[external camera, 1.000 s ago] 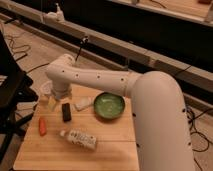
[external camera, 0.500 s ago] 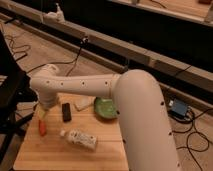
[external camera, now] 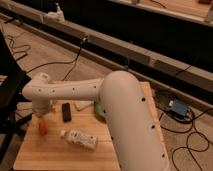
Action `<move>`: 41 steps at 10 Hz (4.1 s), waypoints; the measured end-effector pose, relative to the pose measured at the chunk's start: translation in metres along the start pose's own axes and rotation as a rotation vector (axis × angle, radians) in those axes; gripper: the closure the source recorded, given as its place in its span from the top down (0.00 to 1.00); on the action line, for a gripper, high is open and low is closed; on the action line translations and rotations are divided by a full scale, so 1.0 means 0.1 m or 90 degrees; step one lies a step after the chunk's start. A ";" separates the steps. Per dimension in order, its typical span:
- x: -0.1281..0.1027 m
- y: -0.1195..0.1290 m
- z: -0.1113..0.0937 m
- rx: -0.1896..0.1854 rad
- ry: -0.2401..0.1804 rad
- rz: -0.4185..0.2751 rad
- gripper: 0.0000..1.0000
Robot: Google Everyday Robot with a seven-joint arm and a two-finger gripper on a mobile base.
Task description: Place the pepper on the white sponge
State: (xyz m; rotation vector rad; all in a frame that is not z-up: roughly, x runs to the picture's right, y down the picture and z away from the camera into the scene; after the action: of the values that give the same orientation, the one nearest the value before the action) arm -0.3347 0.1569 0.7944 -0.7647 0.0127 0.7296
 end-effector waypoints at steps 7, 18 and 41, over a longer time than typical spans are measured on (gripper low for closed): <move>-0.09 0.14 0.13 -0.021 -0.012 -0.007 0.70; -0.06 0.25 0.85 -0.079 0.029 0.024 0.21; 0.50 -2.20 -0.17 -0.113 -0.095 0.264 0.03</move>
State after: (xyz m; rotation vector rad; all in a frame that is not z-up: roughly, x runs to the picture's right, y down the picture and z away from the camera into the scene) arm -0.1597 0.0676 0.9066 -0.8861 -0.0304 1.1933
